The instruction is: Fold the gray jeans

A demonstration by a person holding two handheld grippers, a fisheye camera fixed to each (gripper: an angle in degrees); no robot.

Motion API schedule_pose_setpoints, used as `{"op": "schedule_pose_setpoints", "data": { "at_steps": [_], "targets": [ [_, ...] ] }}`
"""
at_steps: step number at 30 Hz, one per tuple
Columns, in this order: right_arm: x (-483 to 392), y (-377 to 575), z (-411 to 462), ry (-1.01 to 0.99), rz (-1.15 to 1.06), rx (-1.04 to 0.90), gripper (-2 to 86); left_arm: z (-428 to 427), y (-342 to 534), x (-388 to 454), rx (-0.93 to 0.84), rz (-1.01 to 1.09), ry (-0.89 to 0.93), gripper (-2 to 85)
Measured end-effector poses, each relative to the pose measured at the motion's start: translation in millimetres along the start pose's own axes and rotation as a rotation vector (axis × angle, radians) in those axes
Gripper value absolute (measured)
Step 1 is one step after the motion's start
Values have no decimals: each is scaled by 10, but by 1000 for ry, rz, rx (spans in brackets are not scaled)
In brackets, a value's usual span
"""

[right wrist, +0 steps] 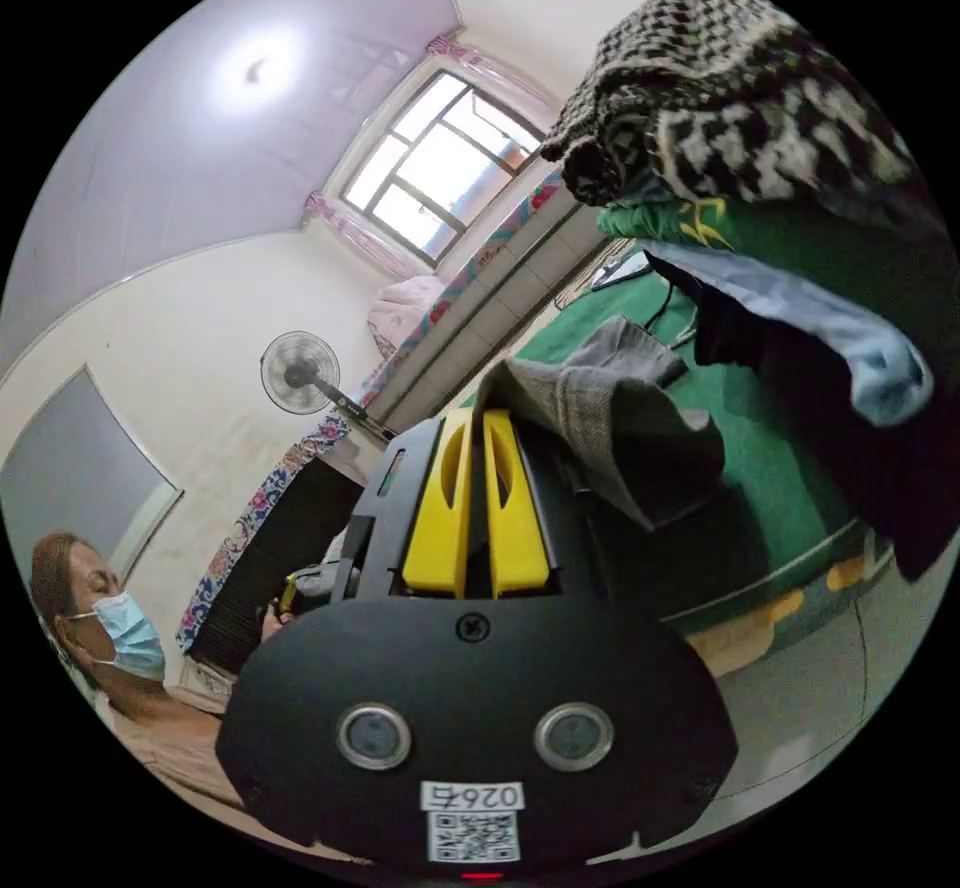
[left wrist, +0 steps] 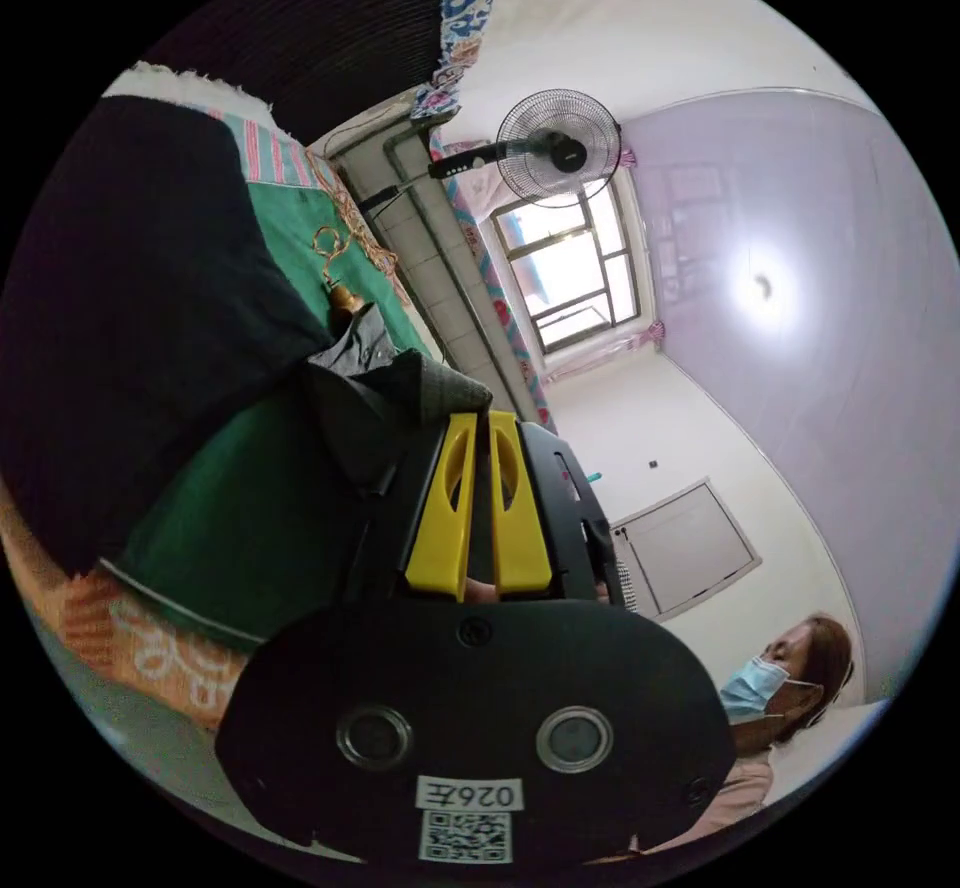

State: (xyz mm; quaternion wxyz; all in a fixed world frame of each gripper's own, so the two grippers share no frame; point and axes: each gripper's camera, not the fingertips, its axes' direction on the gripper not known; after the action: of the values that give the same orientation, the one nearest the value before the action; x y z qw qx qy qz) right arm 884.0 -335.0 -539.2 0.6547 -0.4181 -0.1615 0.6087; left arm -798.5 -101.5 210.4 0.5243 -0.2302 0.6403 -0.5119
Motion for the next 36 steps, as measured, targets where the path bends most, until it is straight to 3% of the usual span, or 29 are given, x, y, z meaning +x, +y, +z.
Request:
{"op": "schedule_pose_setpoints", "data": {
  "at_steps": [5,10,13,17,25,28,29,30,33,36],
  "targets": [
    [-193,-722,943,124,-73,-88,-11,849,-437,314,-32,56,-126,4],
    [52,-1405,2412,266,-10,-238,-1,1957,-787,281,-91,17,-270,20],
    [333,-1551,3234,438,43,-398,37,2708,-885,60,-225,-16,-416,48],
    [359,-1594,3450,438,29,-351,74,3230,-768,181,-244,46,-393,35],
    [-33,-1023,3770,401,-301,-487,32,4149,349,1478,-430,692,-506,-7],
    [224,-806,4087,550,-327,-583,2,4873,707,1538,-540,891,-784,-9],
    [299,-779,4129,583,-328,-601,-1,5246,731,1356,-638,917,-1072,-9],
    [390,-784,4087,508,-314,-562,-5,5481,702,1241,-729,877,-1127,-9],
    [530,-807,3819,502,-179,-442,-8,5529,567,1549,-607,696,-1029,-10],
    [361,-711,3704,496,-258,-420,-9,5478,966,1931,-557,795,-929,-10]
  ]
}}
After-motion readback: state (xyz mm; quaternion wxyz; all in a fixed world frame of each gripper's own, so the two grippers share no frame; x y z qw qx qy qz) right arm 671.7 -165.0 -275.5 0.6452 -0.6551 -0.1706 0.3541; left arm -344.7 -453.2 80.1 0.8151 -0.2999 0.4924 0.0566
